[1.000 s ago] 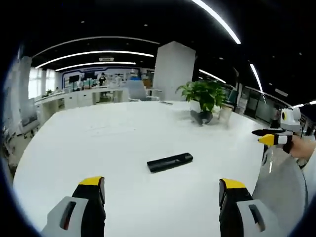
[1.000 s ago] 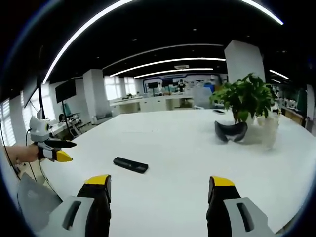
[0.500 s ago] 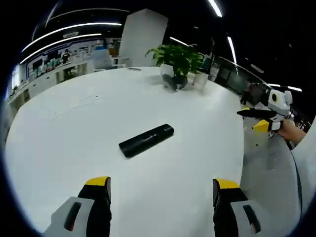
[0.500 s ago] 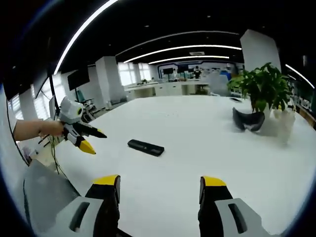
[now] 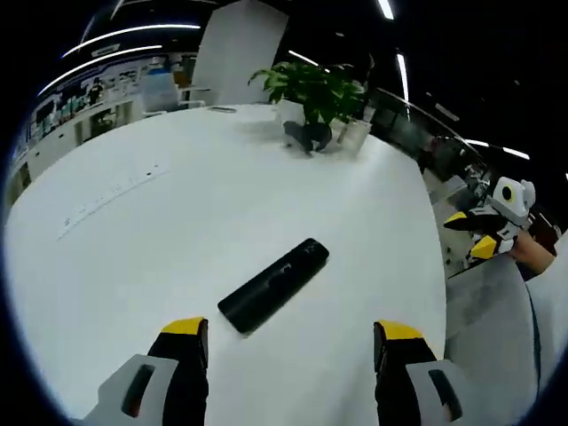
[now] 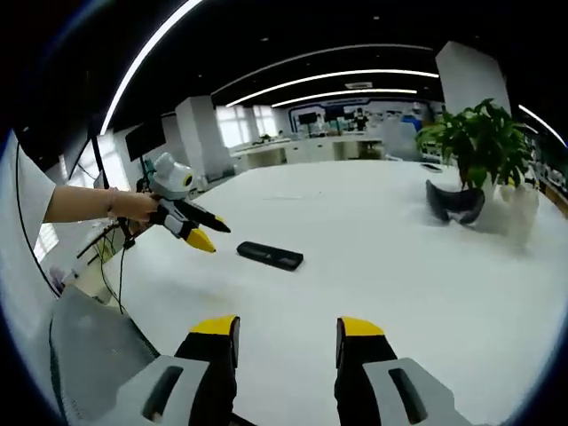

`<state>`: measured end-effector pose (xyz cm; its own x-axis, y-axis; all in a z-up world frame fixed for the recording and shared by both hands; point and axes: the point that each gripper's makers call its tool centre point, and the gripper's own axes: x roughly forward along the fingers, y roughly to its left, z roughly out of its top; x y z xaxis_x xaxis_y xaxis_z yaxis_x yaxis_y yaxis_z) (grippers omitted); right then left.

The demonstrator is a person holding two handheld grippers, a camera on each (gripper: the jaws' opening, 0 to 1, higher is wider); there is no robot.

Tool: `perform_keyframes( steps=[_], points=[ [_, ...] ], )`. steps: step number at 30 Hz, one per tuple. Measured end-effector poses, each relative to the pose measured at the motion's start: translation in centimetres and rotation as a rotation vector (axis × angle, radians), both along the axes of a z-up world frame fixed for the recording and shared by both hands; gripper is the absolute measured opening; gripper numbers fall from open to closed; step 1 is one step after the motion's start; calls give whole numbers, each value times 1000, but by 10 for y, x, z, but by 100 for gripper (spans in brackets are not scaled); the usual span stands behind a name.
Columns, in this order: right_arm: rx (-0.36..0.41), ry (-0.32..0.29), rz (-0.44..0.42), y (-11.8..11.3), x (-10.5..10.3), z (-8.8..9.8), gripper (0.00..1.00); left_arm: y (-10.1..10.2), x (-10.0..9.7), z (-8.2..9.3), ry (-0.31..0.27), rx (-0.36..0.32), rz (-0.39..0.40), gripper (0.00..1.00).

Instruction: Press the specified remote control buttons in sequence, fully releasing each button before pressing the next.

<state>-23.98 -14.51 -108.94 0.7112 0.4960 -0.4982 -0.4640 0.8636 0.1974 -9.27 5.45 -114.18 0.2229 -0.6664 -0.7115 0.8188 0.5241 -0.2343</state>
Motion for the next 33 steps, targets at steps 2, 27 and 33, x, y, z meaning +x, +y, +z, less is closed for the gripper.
perform_keyframes(
  steps=[2,27,33],
  points=[
    [-3,4,-6,-1,1,-2,42,-3,6,-3,-22,42,-44,77],
    [-5,106,-89,-18,1,-23,39,-35,37,-47,-100,372,-433,62],
    [9,95,-105,-19,3,-21,38,-47,29,-54,-107,437,-573,52]
  ],
)
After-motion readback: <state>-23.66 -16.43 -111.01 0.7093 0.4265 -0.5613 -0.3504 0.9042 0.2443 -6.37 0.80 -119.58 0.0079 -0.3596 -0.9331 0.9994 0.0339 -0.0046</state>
